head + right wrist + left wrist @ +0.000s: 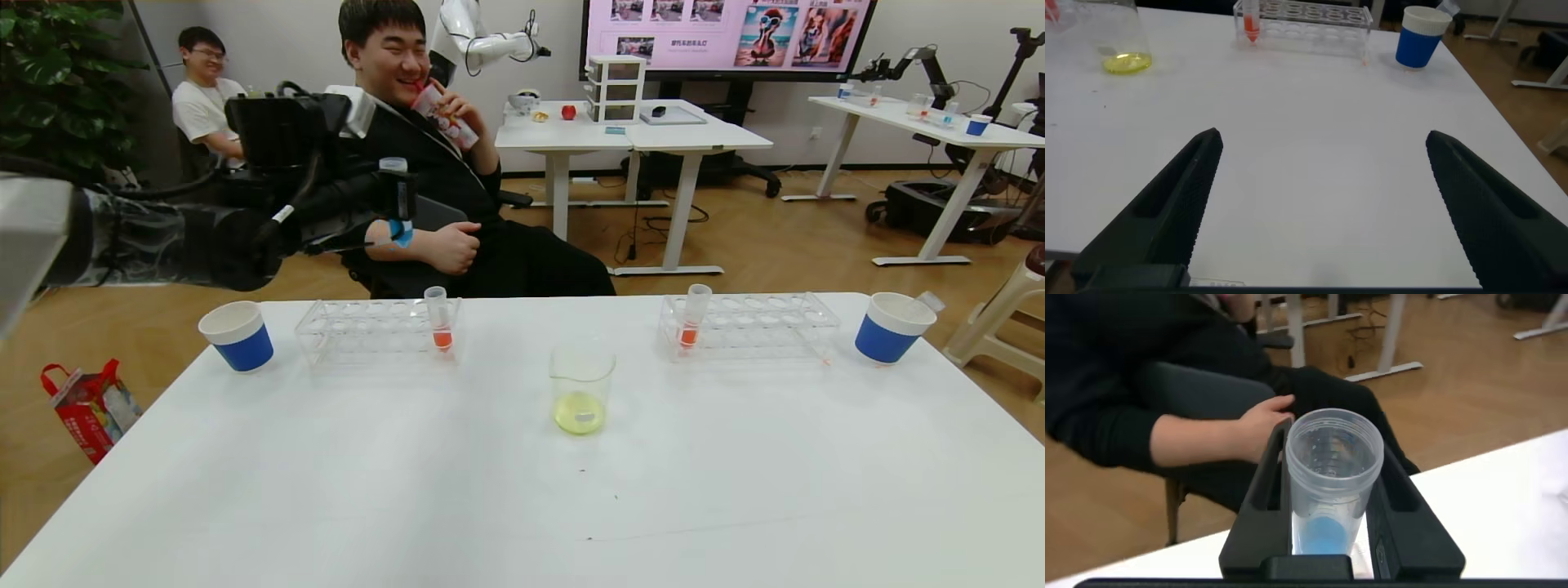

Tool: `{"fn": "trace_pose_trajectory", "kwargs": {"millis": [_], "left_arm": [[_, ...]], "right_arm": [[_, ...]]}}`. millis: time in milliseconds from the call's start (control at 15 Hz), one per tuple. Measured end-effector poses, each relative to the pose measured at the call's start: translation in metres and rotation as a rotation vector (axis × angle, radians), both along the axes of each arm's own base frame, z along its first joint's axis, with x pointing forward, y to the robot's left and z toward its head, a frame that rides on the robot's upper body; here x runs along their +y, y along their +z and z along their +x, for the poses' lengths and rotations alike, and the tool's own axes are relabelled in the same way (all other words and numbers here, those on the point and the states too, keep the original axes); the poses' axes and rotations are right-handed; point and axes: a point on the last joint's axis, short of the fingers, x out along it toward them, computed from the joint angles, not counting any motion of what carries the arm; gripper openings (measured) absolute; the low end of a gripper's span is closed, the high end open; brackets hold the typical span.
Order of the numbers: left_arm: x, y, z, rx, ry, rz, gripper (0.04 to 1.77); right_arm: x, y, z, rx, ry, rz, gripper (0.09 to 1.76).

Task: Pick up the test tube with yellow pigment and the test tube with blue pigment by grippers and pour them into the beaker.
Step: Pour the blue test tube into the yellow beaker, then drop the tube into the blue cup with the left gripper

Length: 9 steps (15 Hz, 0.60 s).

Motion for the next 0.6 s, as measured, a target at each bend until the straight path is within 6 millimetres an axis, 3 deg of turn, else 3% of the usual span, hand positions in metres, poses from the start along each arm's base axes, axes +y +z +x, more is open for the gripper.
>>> {"fn": "trace_pose_trajectory", "kwargs": {"millis": [333,600], "left_arm": [[-0.057,-0.020,0.011,-0.014,-0.314,0.053,0.51],[-0.085,-0.034,0.024,-0.125,-0.504,0.102,0.51]], "right_arm": [[0.000,0.000,0.000,0.000,0.000,0.000,1.74],[0.000,0.000,0.000,0.000,0.000,0.000,1.74]]}}
